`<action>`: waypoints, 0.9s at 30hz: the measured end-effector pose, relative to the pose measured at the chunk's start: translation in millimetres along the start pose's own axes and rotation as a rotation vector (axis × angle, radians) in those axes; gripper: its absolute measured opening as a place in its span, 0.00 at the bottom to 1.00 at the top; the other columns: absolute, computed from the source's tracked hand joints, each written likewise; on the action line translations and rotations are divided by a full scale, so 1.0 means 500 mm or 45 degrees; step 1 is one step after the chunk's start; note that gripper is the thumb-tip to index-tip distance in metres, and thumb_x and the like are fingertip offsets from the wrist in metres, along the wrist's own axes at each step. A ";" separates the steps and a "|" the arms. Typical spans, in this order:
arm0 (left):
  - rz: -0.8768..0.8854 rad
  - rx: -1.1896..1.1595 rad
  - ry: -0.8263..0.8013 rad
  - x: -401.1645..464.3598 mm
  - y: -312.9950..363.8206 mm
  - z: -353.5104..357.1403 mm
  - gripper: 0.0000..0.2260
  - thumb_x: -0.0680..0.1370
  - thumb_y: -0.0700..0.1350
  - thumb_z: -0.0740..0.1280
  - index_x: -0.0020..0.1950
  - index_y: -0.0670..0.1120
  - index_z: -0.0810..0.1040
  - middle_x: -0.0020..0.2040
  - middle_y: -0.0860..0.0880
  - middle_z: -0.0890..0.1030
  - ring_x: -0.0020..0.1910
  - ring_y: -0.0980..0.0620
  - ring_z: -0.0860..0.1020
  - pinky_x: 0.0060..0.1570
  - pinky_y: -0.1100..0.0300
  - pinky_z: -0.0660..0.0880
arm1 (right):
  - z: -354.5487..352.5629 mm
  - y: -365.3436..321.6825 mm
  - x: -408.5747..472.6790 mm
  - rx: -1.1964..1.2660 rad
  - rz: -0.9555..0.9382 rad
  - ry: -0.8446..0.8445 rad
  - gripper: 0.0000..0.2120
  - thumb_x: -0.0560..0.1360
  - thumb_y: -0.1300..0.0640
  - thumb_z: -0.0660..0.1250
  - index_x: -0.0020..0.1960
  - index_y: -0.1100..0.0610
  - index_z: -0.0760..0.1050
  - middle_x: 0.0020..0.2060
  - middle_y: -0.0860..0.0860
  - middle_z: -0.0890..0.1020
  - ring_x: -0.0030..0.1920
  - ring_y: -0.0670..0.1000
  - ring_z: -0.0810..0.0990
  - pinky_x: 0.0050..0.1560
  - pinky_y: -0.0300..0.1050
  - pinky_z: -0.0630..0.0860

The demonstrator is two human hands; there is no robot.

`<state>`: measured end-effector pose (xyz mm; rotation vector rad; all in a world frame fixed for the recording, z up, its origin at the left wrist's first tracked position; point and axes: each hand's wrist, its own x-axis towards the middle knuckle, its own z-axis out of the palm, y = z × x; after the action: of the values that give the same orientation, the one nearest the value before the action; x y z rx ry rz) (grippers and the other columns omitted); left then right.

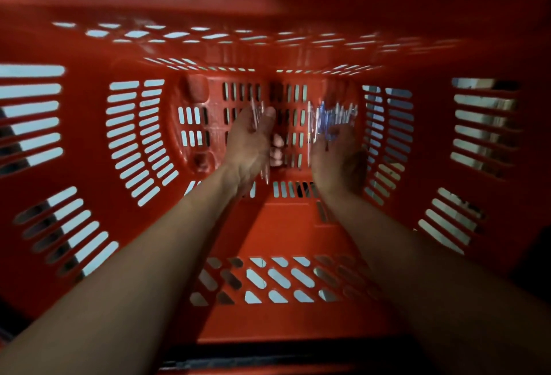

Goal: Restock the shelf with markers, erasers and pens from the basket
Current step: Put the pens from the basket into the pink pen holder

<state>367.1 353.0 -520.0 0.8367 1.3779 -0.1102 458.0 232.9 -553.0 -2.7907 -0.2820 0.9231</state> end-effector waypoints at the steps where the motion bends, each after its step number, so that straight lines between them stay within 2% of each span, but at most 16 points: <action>1: 0.024 0.013 -0.003 -0.002 0.001 0.001 0.08 0.87 0.51 0.61 0.62 0.49 0.73 0.36 0.46 0.80 0.29 0.48 0.78 0.33 0.52 0.78 | 0.001 0.000 0.008 0.012 0.012 -0.001 0.06 0.81 0.50 0.65 0.57 0.48 0.74 0.45 0.44 0.76 0.42 0.46 0.77 0.35 0.37 0.67; 2: 0.039 0.033 -0.005 -0.004 0.002 0.001 0.09 0.87 0.52 0.61 0.63 0.49 0.74 0.42 0.41 0.84 0.37 0.42 0.83 0.39 0.45 0.81 | 0.002 -0.001 0.017 0.028 0.006 -0.012 0.08 0.81 0.50 0.66 0.60 0.49 0.74 0.47 0.45 0.78 0.46 0.48 0.79 0.38 0.39 0.71; 3: 0.035 0.057 -0.001 -0.005 0.000 0.001 0.12 0.87 0.52 0.62 0.66 0.48 0.75 0.53 0.34 0.84 0.50 0.33 0.84 0.48 0.37 0.81 | 0.003 -0.003 0.024 0.038 -0.018 -0.014 0.10 0.81 0.51 0.67 0.62 0.49 0.73 0.50 0.47 0.79 0.49 0.49 0.80 0.41 0.41 0.73; 4: 0.010 0.074 0.002 -0.006 -0.002 0.002 0.14 0.86 0.53 0.62 0.69 0.47 0.75 0.62 0.29 0.79 0.60 0.26 0.78 0.54 0.31 0.78 | 0.003 -0.008 0.031 0.034 -0.053 -0.009 0.12 0.81 0.51 0.67 0.64 0.49 0.73 0.54 0.48 0.81 0.52 0.49 0.80 0.44 0.43 0.75; 6: -0.025 0.074 -0.011 -0.006 -0.002 0.004 0.16 0.86 0.53 0.63 0.71 0.48 0.74 0.67 0.28 0.73 0.65 0.22 0.71 0.50 0.31 0.79 | 0.003 -0.016 0.042 -0.022 -0.142 -0.002 0.15 0.81 0.51 0.68 0.67 0.48 0.73 0.59 0.50 0.80 0.57 0.50 0.79 0.48 0.45 0.76; 8: -0.022 0.062 -0.015 -0.005 -0.001 0.004 0.16 0.86 0.53 0.63 0.71 0.48 0.75 0.66 0.28 0.73 0.61 0.23 0.72 0.31 0.49 0.82 | 0.002 -0.019 0.051 -0.084 -0.217 -0.002 0.15 0.81 0.51 0.68 0.67 0.49 0.75 0.60 0.52 0.80 0.58 0.51 0.79 0.48 0.42 0.73; 10: -0.017 0.046 0.005 0.002 -0.010 0.001 0.16 0.86 0.53 0.63 0.71 0.46 0.75 0.59 0.31 0.79 0.53 0.33 0.79 0.25 0.63 0.74 | -0.001 -0.023 0.056 -0.087 -0.209 -0.019 0.11 0.81 0.52 0.68 0.63 0.50 0.76 0.59 0.52 0.78 0.57 0.51 0.78 0.48 0.41 0.72; 12: -0.022 0.067 0.021 0.004 -0.011 0.000 0.14 0.86 0.51 0.63 0.66 0.44 0.76 0.41 0.48 0.85 0.37 0.50 0.84 0.25 0.64 0.72 | -0.006 -0.026 0.058 -0.076 -0.160 0.000 0.08 0.80 0.51 0.69 0.58 0.50 0.77 0.58 0.51 0.77 0.55 0.49 0.77 0.46 0.38 0.69; 13: -0.030 0.073 0.023 0.004 -0.009 0.002 0.12 0.87 0.50 0.63 0.65 0.44 0.77 0.33 0.55 0.82 0.30 0.57 0.80 0.26 0.63 0.72 | -0.010 -0.028 0.056 -0.076 -0.145 0.025 0.06 0.80 0.51 0.69 0.56 0.50 0.77 0.58 0.51 0.76 0.53 0.48 0.75 0.44 0.36 0.66; 14: -0.045 0.074 0.026 0.004 -0.007 0.004 0.11 0.87 0.49 0.63 0.64 0.43 0.77 0.32 0.57 0.78 0.27 0.59 0.76 0.27 0.62 0.72 | -0.016 -0.029 0.053 -0.085 -0.141 0.049 0.05 0.81 0.51 0.67 0.55 0.50 0.77 0.57 0.51 0.77 0.50 0.47 0.73 0.42 0.35 0.64; 16: -0.072 0.041 0.017 0.003 -0.002 0.010 0.10 0.87 0.47 0.63 0.63 0.42 0.76 0.35 0.53 0.74 0.28 0.55 0.72 0.29 0.61 0.71 | -0.027 -0.027 0.041 -0.115 -0.168 0.063 0.06 0.83 0.53 0.63 0.57 0.51 0.77 0.56 0.51 0.79 0.49 0.48 0.74 0.43 0.38 0.65; 18: -0.082 -0.040 0.012 -0.001 0.005 0.016 0.09 0.87 0.43 0.63 0.63 0.40 0.75 0.37 0.47 0.72 0.31 0.51 0.70 0.32 0.58 0.70 | -0.040 -0.024 0.026 -0.131 -0.220 0.086 0.10 0.83 0.55 0.62 0.61 0.51 0.79 0.57 0.50 0.82 0.54 0.50 0.78 0.48 0.39 0.65; 22: -0.070 -0.099 -0.032 -0.010 0.014 0.028 0.11 0.88 0.40 0.58 0.67 0.36 0.73 0.45 0.40 0.79 0.43 0.44 0.78 0.48 0.50 0.79 | -0.053 -0.052 0.009 0.063 -0.312 0.115 0.12 0.82 0.57 0.63 0.62 0.52 0.82 0.54 0.50 0.84 0.49 0.45 0.77 0.43 0.27 0.62; 24: -0.061 -0.130 -0.056 -0.011 0.014 0.035 0.11 0.88 0.39 0.56 0.67 0.35 0.72 0.50 0.35 0.79 0.46 0.43 0.80 0.49 0.52 0.81 | -0.047 -0.070 0.000 0.252 -0.339 -0.036 0.12 0.81 0.58 0.65 0.62 0.52 0.82 0.51 0.51 0.85 0.49 0.47 0.82 0.46 0.33 0.73; 25: -0.057 -0.129 -0.051 -0.011 0.013 0.039 0.11 0.88 0.38 0.56 0.66 0.34 0.73 0.51 0.36 0.80 0.44 0.45 0.81 0.45 0.56 0.81 | -0.046 -0.078 -0.007 0.345 -0.322 -0.127 0.12 0.81 0.58 0.67 0.63 0.52 0.81 0.51 0.50 0.86 0.49 0.49 0.84 0.48 0.41 0.79; 27: -0.048 -0.129 -0.039 -0.012 0.011 0.046 0.11 0.87 0.37 0.58 0.65 0.32 0.74 0.48 0.38 0.81 0.39 0.50 0.81 0.37 0.62 0.79 | -0.047 -0.082 -0.020 0.414 -0.331 -0.205 0.14 0.80 0.58 0.69 0.65 0.53 0.80 0.50 0.49 0.87 0.49 0.50 0.86 0.49 0.51 0.84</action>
<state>387.4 341.3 -512.9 0.7223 1.3594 -0.0815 459.2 267.5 -519.1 -2.3245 -0.4606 1.0253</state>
